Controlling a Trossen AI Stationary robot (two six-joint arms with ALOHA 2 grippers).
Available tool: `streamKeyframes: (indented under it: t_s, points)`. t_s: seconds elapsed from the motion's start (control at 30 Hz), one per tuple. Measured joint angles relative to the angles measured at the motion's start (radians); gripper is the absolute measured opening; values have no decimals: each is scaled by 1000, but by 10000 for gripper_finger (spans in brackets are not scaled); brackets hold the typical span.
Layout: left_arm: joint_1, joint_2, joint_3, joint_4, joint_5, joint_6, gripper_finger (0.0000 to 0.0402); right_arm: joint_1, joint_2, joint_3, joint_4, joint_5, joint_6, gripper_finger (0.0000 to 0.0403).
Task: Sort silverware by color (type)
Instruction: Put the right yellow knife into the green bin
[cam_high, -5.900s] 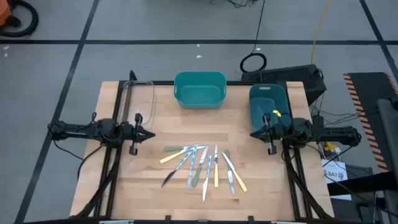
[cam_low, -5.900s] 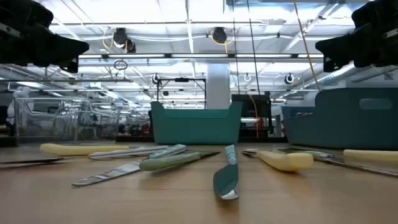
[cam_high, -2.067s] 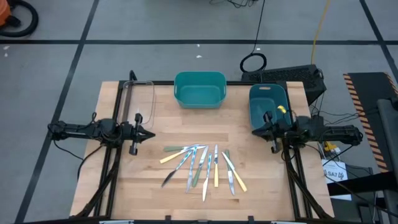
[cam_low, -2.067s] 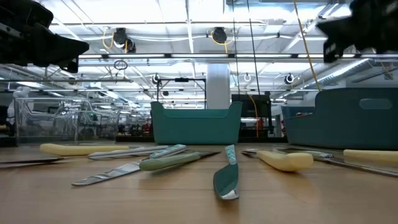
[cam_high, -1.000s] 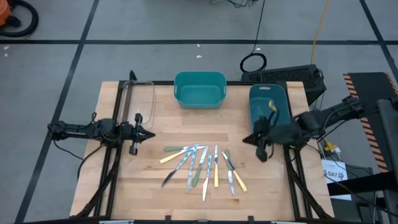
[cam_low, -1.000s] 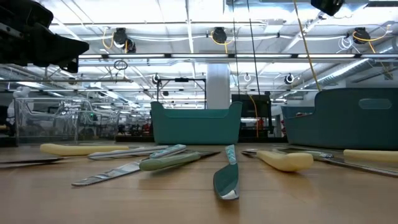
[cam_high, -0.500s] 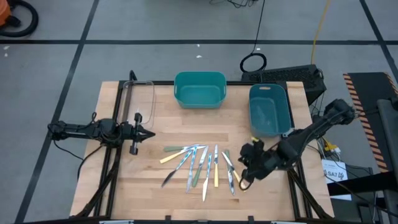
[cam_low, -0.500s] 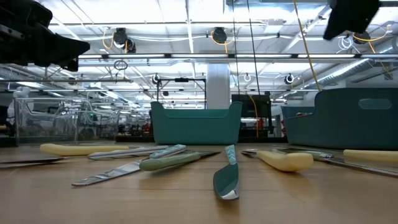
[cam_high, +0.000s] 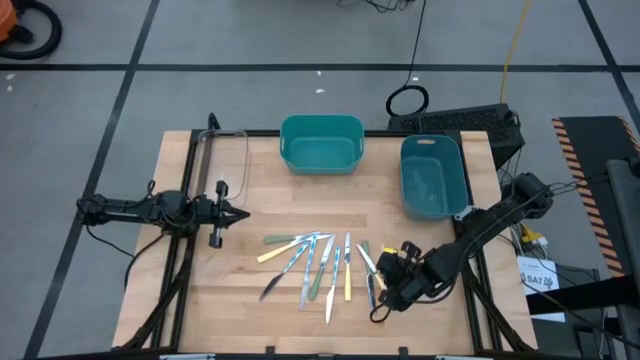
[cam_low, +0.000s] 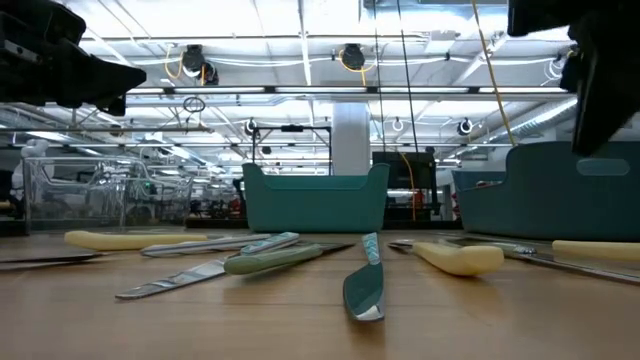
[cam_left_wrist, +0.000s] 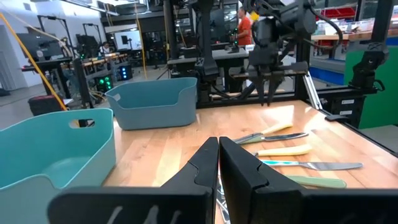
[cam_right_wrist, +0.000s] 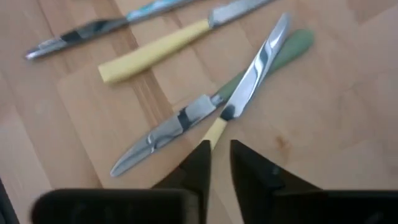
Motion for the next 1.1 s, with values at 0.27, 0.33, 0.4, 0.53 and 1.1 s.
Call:
streamKeyframes:
  t_s: [0.27,0.33,0.4,0.53,1.1]
  points:
    - [0,0,0,-1,-1,19,24,7,77,0,54,-11,-13,180]
    - [0,0,0,-1,-1,19,24,8,95,0,68,-11,-44,198]
    - [0,0,0,-2,-1,19,24,13,113,0,69,-7,-73,209]
    - [0,0,0,-2,-1,9,24,13,147,0,68,-7,-102,215]
    - [0,0,0,-1,-26,106,24,12,257,4,88,-8,1,176]
